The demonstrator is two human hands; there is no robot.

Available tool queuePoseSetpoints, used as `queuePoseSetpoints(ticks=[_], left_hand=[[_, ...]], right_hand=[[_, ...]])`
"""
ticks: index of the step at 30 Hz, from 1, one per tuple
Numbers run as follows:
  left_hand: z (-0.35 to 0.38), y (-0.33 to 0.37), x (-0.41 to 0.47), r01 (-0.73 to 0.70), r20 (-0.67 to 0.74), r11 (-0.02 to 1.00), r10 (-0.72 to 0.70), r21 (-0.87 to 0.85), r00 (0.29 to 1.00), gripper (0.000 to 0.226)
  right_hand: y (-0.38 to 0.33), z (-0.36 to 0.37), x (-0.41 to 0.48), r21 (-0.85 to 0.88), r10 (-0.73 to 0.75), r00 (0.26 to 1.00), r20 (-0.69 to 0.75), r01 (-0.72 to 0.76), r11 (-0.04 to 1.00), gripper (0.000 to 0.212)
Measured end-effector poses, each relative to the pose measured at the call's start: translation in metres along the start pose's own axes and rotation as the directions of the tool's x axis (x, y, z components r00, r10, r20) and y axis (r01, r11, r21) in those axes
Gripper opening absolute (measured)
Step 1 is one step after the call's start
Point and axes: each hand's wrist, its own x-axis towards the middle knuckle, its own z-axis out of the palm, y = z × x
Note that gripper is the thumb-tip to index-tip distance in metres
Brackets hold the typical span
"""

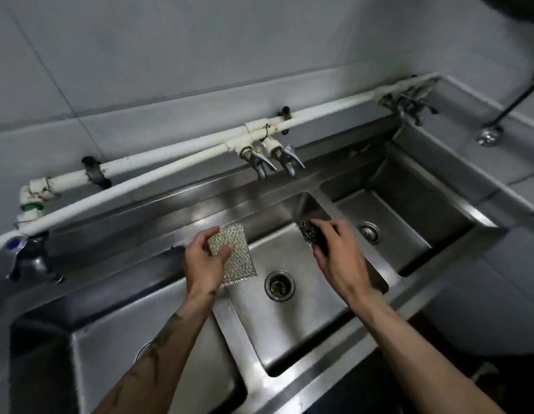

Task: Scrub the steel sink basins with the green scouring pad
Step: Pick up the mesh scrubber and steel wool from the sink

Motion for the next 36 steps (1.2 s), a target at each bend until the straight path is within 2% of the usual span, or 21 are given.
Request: queuePoseSetpoints(ticks=[5, 10, 15, 20, 23, 28, 32, 36], left_hand=[[-0.020, 0.014, -0.062, -0.021, 0.152, 0.999, 0.025, -0.024, 0.988, 0.043], [0.006, 0.043, -0.147, -0.037, 0.372, 0.998, 0.055, -0.055, 0.926, 0.042], [0.065, 0.067, -0.257, -0.091, 0.610, 0.994, 0.107, -0.057, 0.785, 0.041], [0.119, 0.067, -0.395, -0.136, 0.797, 0.990, 0.118, -0.045, 0.593, 0.041], [0.143, 0.048, -0.478, -0.138, 0.872, 0.990, 0.088, -0.024, 0.482, 0.039], [0.168, -0.001, -0.582, -0.162, 0.932, 0.984, -0.013, 0.077, 0.363, 0.040], [0.183, -0.038, -0.632, -0.194, 0.943, 0.964, -0.112, 0.179, 0.314, 0.038], [0.201, -0.064, -0.656, -0.269, 0.944, 0.931, -0.167, 0.246, 0.285, 0.035]], right_hand=[[-0.034, -0.043, -0.106, -0.007, 0.117, 0.988, -0.097, -0.119, 0.993, 0.056], [-0.036, -0.103, -0.218, 0.000, 0.262, 0.935, -0.240, -0.270, 0.963, 0.056], [-0.012, -0.162, -0.338, -0.011, 0.417, 0.823, -0.386, -0.456, 0.890, 0.059], [0.020, -0.203, -0.476, -0.005, 0.560, 0.680, -0.473, -0.637, 0.771, 0.057], [0.041, -0.216, -0.558, 0.025, 0.643, 0.602, -0.473, -0.721, 0.693, 0.056], [0.076, -0.218, -0.665, 0.054, 0.766, 0.497, -0.408, -0.824, 0.563, 0.056], [0.101, -0.211, -0.713, 0.068, 0.834, 0.431, -0.345, -0.874, 0.481, 0.056], [0.121, -0.199, -0.733, -0.013, 0.856, 0.438, -0.275, -0.892, 0.452, 0.055]])
